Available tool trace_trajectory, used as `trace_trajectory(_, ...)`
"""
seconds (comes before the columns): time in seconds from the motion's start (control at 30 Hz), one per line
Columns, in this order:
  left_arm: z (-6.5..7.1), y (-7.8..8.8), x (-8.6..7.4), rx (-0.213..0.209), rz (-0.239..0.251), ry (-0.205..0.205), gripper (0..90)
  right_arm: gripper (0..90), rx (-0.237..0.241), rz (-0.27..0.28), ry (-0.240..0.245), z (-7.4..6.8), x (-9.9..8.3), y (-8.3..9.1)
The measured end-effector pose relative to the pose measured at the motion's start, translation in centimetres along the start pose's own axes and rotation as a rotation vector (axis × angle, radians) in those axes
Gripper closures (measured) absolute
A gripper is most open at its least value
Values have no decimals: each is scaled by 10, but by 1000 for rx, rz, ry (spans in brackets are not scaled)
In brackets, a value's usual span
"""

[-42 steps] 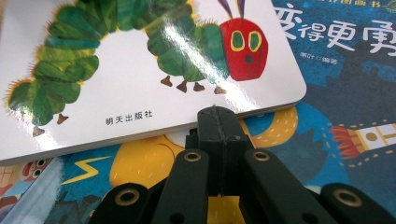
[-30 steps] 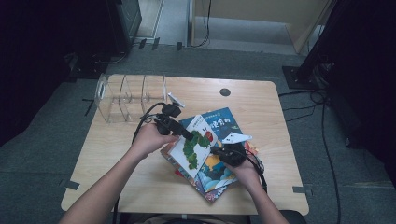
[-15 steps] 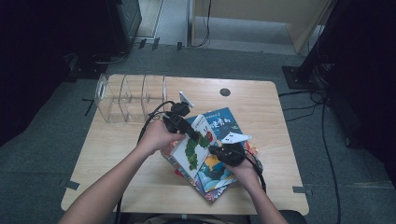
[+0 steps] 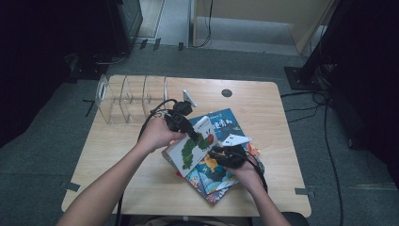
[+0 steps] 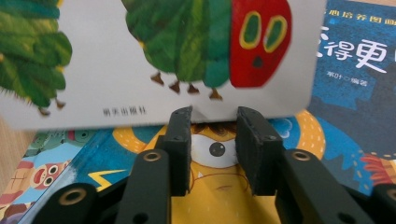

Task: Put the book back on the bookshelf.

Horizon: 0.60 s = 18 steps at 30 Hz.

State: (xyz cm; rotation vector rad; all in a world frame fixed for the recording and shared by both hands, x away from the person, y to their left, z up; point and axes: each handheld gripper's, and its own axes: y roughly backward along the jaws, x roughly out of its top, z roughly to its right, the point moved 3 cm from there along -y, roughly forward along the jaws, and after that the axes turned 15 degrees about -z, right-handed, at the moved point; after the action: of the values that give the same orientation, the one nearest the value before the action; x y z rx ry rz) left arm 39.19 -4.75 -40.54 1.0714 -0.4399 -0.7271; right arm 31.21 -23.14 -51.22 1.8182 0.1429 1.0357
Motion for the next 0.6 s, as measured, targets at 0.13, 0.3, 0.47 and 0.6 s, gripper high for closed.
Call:
trace_trajectory(0.13, 0, 7, -3, 17, -10, -11, 779, 583, -10, 3, 0, 1, 0, 0)
trace_trajectory(0.3, 1, 19, -8, 64, 5, -23, 778, 464, -29, 3, -9, 1, 1, -1)
trace_trajectory(0.47, -2, 29, -14, 101, 26, -31, 778, 404, -55, -8, 13, -1, 1, -2)
trace_trajectory(0.6, -7, 36, -20, 127, 41, -20, 779, 367, -82, -21, 56, -5, 1, -4)
